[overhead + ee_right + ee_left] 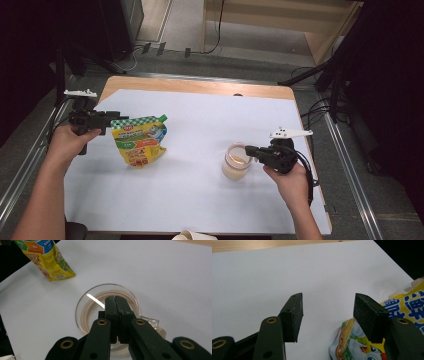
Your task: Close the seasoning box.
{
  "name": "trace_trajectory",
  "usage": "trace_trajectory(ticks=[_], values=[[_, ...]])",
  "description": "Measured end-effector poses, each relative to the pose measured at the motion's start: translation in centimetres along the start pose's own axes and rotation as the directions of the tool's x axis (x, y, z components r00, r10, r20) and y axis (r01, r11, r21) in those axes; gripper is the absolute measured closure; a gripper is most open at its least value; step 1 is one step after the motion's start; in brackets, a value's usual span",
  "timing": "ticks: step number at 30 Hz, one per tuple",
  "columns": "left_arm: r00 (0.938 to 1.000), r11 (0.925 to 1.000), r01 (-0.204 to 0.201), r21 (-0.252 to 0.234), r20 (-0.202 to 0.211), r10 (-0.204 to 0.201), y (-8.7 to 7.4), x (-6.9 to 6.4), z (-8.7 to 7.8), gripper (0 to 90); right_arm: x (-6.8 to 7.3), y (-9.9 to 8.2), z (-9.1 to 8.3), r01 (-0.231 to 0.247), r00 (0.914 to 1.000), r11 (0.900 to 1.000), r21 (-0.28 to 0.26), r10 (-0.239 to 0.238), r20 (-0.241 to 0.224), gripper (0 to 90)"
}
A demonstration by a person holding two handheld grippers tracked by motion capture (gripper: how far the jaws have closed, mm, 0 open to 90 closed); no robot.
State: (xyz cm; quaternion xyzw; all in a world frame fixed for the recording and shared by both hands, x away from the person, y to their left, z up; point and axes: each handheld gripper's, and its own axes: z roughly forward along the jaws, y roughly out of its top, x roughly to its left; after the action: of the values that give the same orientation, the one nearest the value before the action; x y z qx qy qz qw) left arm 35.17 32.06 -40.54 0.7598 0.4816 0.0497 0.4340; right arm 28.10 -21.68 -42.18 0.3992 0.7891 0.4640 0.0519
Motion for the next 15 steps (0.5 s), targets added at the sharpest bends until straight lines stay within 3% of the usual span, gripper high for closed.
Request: trace_trajectory(ticks=[6,15], values=[[1.0000,1.0000,-0.001,0.003,-0.001,0.001,0.0,-0.1,0.1,42.1,-0.1,0.1,-0.5,0.016,0.9998,0.9997,-0.019,-0.015,0.016,81.0],[1.0000,0.9999,-0.008,0.007,-0.005,0.008,-0.1,-0.2,0.2,41.8,-1.7,-0.3,-2.3,-0.002,0.9974,0.9969,-0.079,0.007,0.071,63.6]])
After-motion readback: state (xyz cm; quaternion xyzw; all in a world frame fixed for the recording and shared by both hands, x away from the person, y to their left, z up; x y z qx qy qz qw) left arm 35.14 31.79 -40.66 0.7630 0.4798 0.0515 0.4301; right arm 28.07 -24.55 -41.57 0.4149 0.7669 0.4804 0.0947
